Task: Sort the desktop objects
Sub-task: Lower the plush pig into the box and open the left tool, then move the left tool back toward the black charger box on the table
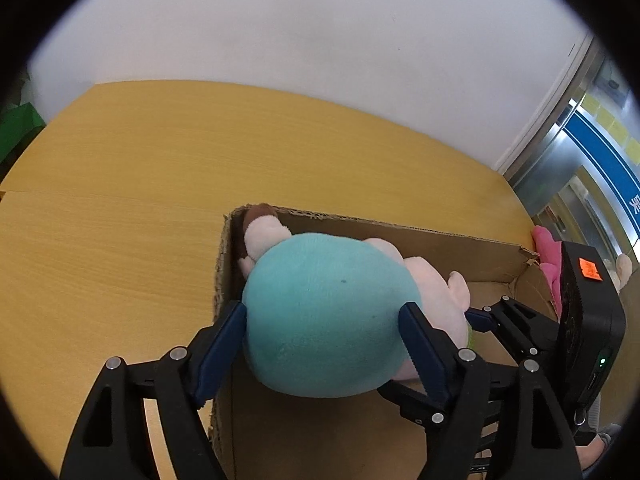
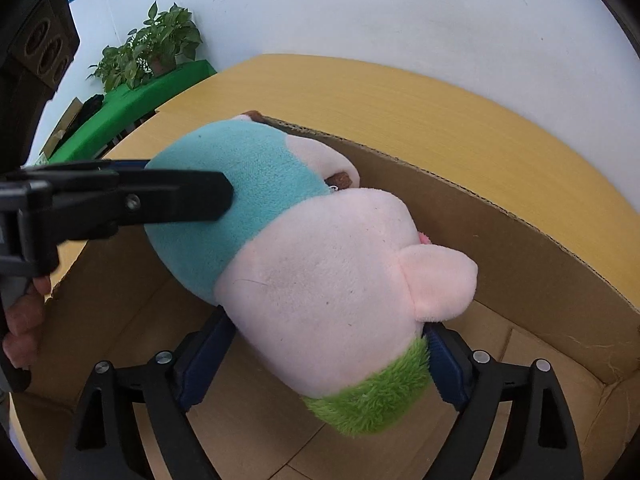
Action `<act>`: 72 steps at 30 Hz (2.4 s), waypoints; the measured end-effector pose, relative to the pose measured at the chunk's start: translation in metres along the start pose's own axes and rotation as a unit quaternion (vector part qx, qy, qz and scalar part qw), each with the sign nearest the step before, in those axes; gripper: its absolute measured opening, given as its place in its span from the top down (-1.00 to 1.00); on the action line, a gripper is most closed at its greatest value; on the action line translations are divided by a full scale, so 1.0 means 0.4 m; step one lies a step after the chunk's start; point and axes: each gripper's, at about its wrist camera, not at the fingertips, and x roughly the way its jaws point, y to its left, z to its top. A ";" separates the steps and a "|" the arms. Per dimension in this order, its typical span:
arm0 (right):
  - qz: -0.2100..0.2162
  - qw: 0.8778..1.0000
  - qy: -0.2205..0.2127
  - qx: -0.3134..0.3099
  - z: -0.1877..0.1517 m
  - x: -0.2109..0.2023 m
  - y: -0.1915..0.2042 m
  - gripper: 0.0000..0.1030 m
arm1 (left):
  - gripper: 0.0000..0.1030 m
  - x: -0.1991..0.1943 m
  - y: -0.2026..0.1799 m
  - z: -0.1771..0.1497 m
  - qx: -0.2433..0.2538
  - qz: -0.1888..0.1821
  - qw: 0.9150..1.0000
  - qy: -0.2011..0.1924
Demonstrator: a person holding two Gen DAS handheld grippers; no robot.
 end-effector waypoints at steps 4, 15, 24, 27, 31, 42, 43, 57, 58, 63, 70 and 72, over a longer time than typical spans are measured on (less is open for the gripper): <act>0.008 0.999 -0.038 0.022 -0.020 -0.099 -0.005 -0.74 | -0.53 -0.141 0.002 -0.021 0.013 0.010 0.999 -0.047; -0.098 0.980 -0.171 0.018 -0.251 -0.615 0.096 -0.99 | -0.55 -0.566 -0.158 -0.233 0.130 0.043 0.972 -0.191; -0.157 0.965 -0.208 0.023 -0.493 -0.817 0.218 -1.00 | -0.64 -0.650 -0.333 -0.396 0.151 0.048 0.963 -0.216; -0.158 0.965 -0.206 0.046 -0.549 -0.836 0.241 -1.00 | -0.64 -0.651 -0.360 -0.444 0.156 0.072 0.961 -0.215; -0.159 0.965 -0.201 0.057 -0.597 -0.842 0.259 -1.00 | -0.64 -0.673 -0.367 -0.510 0.134 0.079 0.958 -0.240; -0.172 0.959 -0.204 0.094 -0.673 -0.883 0.244 -1.00 | -0.64 -0.614 -0.409 -0.557 0.137 0.071 0.964 -0.216; -0.172 0.959 -0.202 0.094 -0.674 -0.882 0.241 -1.00 | -0.64 -0.605 -0.412 -0.558 0.133 0.067 0.965 -0.214; -0.146 0.967 -0.174 0.116 -0.608 -0.745 0.143 -1.00 | -0.64 -0.515 -0.311 -0.559 0.091 0.071 0.981 -0.156; -0.146 0.967 -0.173 0.116 -0.601 -0.737 0.140 -1.00 | -0.64 -0.514 -0.300 -0.558 0.091 0.071 0.981 -0.154; -0.140 0.969 -0.167 0.112 -0.587 -0.708 0.145 -1.00 | -0.64 -0.500 -0.282 -0.554 0.093 0.062 0.983 -0.149; -0.145 0.969 -0.158 0.121 -0.612 -0.713 0.158 -1.00 | -0.64 -0.488 -0.273 -0.554 0.085 0.039 0.986 -0.135; -0.150 0.967 -0.165 0.124 -0.619 -0.730 0.163 -1.00 | -0.64 -0.497 -0.269 -0.558 0.082 0.040 0.986 -0.137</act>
